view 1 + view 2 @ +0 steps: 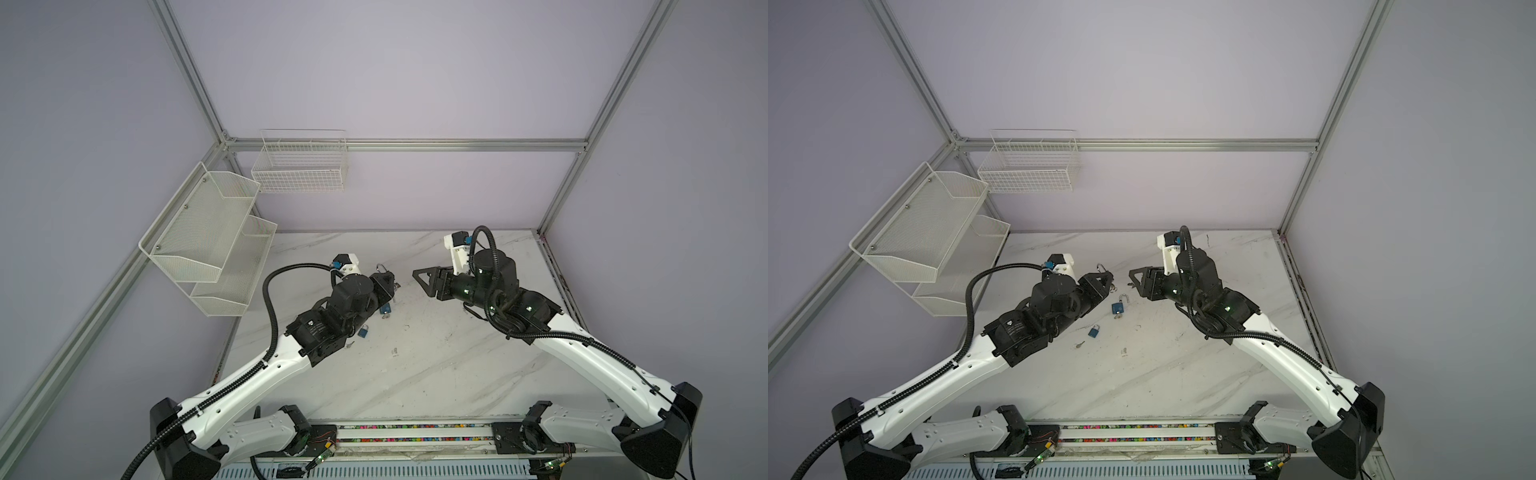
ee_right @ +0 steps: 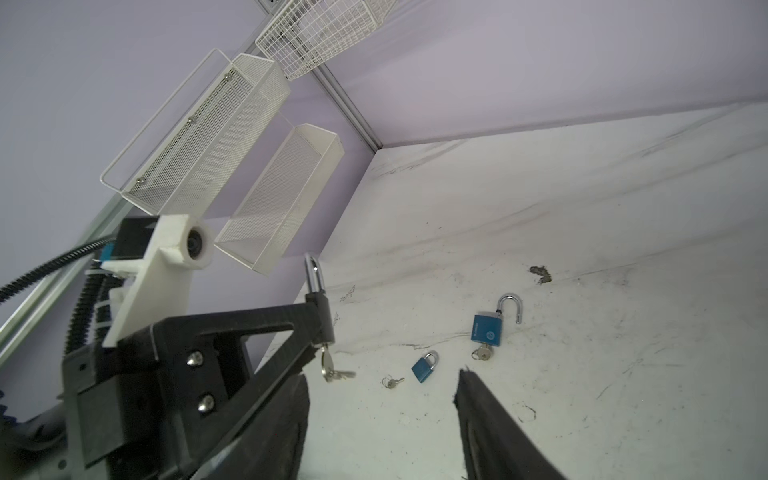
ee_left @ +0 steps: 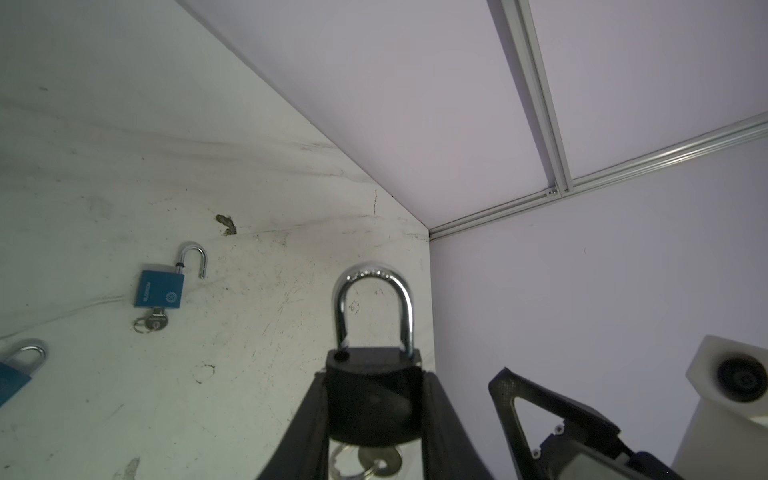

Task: Unlock with the key

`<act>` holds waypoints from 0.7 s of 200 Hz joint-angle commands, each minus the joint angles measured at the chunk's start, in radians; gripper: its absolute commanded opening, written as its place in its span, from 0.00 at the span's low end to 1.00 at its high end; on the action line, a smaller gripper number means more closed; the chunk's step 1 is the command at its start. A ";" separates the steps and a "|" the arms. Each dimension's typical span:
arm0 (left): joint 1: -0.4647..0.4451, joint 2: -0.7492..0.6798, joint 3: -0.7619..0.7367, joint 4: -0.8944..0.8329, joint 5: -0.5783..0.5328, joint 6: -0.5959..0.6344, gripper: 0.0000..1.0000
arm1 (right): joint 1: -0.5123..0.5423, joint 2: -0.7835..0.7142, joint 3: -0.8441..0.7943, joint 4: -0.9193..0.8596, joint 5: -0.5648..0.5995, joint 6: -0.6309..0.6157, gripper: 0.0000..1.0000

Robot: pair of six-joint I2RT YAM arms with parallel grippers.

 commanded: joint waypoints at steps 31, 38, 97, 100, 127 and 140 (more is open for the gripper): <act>0.002 -0.088 -0.061 0.122 0.047 0.681 0.00 | -0.001 0.047 0.166 -0.230 0.015 -0.111 0.67; 0.001 -0.086 -0.090 0.160 0.075 0.743 0.00 | -0.001 0.063 0.188 -0.260 0.010 -0.122 0.67; 0.001 -0.033 -0.342 0.612 0.197 1.074 0.00 | -0.001 0.163 0.356 -0.531 0.107 -0.250 0.73; 0.001 -0.028 -0.351 0.635 0.198 1.084 0.00 | 0.000 0.163 0.363 -0.542 0.108 -0.252 0.73; 0.001 0.024 -0.388 0.767 0.188 1.122 0.00 | 0.001 0.226 0.408 -0.603 0.106 -0.251 0.74; 0.000 0.047 -0.393 0.801 0.188 1.131 0.00 | 0.003 0.243 0.437 -0.619 0.122 -0.238 0.74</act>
